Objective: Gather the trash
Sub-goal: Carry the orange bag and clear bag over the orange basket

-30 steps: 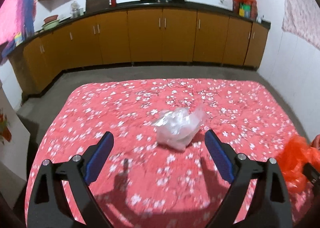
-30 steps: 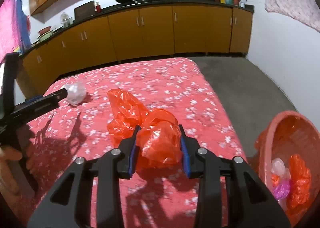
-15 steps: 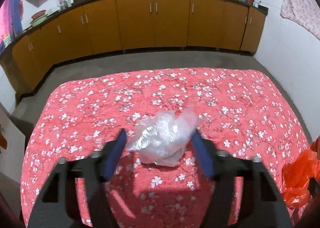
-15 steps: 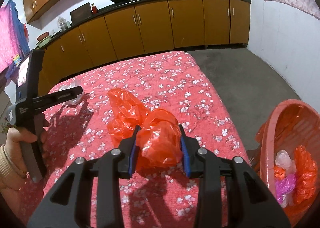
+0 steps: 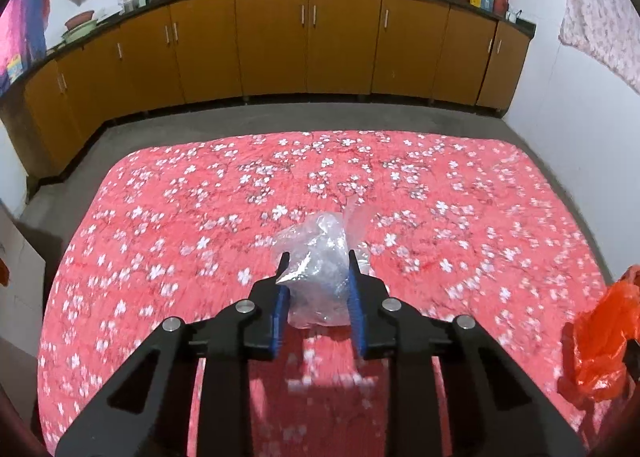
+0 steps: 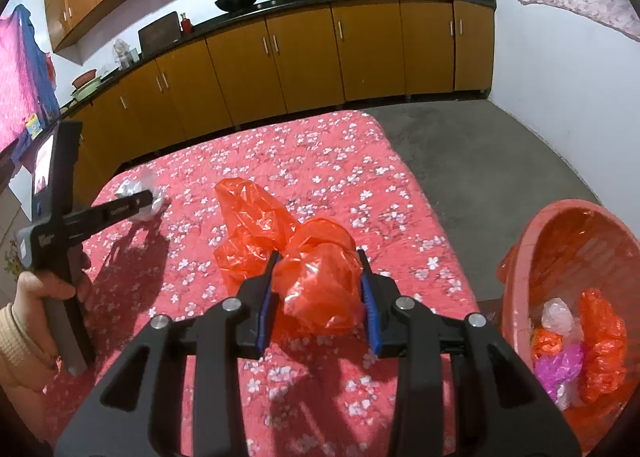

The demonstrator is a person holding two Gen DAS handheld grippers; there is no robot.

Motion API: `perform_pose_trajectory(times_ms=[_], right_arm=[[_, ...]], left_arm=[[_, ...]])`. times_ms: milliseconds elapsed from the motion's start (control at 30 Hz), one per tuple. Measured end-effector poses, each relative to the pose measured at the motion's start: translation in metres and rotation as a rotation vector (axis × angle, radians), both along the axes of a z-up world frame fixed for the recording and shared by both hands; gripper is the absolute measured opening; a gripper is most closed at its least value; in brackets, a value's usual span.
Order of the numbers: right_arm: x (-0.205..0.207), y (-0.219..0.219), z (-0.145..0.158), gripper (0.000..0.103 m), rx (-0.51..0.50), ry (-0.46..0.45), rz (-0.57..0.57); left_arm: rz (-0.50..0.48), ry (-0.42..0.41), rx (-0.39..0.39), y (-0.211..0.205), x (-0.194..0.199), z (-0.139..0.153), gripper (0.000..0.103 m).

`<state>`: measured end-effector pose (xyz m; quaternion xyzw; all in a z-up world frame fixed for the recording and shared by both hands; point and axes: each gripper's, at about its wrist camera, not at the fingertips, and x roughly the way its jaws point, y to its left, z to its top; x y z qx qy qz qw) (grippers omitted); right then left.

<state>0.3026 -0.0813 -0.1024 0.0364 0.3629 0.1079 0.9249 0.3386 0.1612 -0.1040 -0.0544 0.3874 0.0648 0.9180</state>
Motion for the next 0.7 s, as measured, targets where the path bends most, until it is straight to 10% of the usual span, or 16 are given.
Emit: perform_pose_trajectory(times_ms=[700], right_arm=[[-0.110, -0.074, 0.075, 0.036, 0.014, -0.137, -0.109]], left_arm=[[-0.233, -0.180, 0.002, -0.099, -0.129, 0.104, 0.026]])
